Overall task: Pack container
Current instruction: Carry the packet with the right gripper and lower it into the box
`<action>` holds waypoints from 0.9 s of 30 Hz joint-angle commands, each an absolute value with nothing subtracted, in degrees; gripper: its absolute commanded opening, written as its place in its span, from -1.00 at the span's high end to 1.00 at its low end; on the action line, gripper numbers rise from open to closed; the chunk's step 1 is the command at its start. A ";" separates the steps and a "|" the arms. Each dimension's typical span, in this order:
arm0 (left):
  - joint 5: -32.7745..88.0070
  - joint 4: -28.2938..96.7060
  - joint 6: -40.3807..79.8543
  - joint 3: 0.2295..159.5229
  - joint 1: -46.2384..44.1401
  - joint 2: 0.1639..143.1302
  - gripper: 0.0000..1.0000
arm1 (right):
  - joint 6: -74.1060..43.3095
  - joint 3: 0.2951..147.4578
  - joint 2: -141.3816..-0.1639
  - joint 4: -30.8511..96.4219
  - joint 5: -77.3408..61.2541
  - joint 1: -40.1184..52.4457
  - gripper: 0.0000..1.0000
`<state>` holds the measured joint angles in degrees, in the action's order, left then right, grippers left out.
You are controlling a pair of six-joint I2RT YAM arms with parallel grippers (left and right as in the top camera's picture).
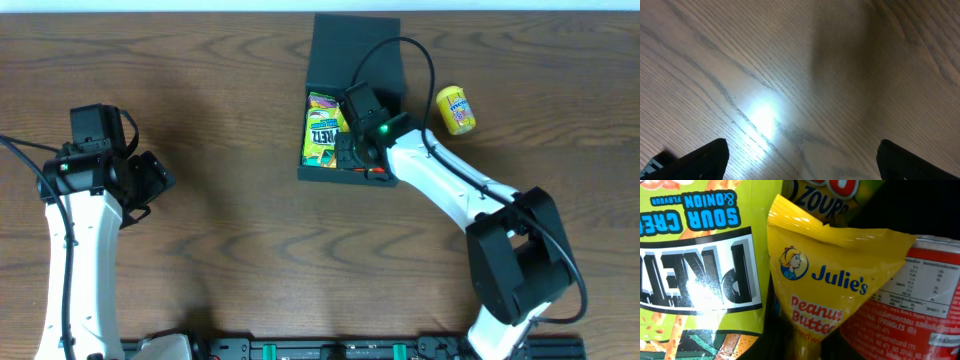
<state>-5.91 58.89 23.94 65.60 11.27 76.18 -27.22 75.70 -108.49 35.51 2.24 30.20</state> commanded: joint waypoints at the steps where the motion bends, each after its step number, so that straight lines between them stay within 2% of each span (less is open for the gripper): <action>1: -5.50 59.11 23.55 65.76 11.60 76.77 -0.90 | -27.83 76.14 -109.03 35.77 5.78 30.70 0.56; 5: -5.50 59.11 23.55 65.76 11.60 76.77 -0.91 | -27.81 76.14 -106.15 36.40 4.49 30.35 0.55; 10: -5.50 59.11 23.55 65.76 11.60 76.77 -0.90 | -27.16 76.16 -99.94 38.00 4.51 30.44 0.41; 11: -5.50 59.11 23.55 65.76 11.60 76.77 -0.90 | -27.18 76.14 -99.11 38.41 4.49 30.48 0.46; 12: -5.50 59.11 23.55 65.76 11.60 76.77 -0.90 | -27.18 76.14 -98.43 38.70 4.49 30.48 0.62; 13: -5.50 59.11 23.55 65.76 11.60 76.77 -0.91 | -27.18 76.14 -98.10 38.85 4.49 30.46 0.88; 14: -5.50 59.11 23.55 65.76 11.60 76.77 -0.90 | -27.18 76.14 -98.06 39.03 4.49 30.46 0.97; 27: -5.50 59.11 23.55 65.76 11.60 76.77 -0.90 | -27.16 76.05 -105.95 37.21 4.54 30.63 0.97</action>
<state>-5.91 58.92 23.94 65.60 11.27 76.18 -27.00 75.70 -103.90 37.54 3.90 30.30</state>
